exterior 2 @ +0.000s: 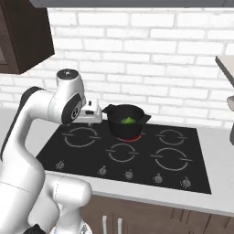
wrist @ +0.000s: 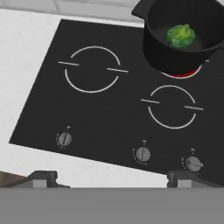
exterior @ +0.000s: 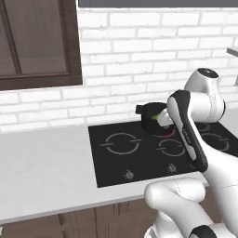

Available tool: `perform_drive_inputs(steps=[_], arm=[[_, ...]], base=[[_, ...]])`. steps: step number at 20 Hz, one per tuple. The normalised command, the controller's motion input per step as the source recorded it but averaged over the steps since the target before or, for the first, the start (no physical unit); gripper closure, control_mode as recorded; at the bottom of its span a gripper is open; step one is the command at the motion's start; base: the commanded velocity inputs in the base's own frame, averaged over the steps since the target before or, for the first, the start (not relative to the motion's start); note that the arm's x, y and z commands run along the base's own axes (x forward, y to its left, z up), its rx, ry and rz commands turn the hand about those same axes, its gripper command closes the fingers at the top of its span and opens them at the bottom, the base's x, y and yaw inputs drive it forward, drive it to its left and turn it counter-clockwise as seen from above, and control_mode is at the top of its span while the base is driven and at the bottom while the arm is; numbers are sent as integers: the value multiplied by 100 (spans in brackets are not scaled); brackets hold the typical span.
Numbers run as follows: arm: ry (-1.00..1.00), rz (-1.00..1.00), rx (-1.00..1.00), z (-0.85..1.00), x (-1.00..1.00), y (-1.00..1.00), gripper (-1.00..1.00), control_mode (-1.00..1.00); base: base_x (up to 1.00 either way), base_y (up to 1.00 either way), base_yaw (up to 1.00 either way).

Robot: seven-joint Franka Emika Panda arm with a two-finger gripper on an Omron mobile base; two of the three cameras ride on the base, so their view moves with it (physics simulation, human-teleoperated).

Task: Put the broccoli and garlic in the pot. Retrieve the spatula and lightly stir the vegetables in the pot.

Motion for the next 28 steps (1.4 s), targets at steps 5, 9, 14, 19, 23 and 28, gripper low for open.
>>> perform_drive_inputs(steps=[5, 9, 14, 19, 23, 28], arm=[[0, 0, 0, 0, 0, 0, -100, -100], [0, 0, 0, -2, -10, 0, -100, 100], [0, 0, 0, 0, 0, 0, -100, 100], [0, 0, 0, 0, 0, 0, -100, 100], [0, 0, 0, 0, 0, 0, -100, 100], [0, 0, 0, 0, 0, 0, -100, 100]], base=[[0, 0, 0], [-10, -4, 0], [-26, -77, -8], [-20, -88, -5], [2, -87, 0], [6, -86, 0]])
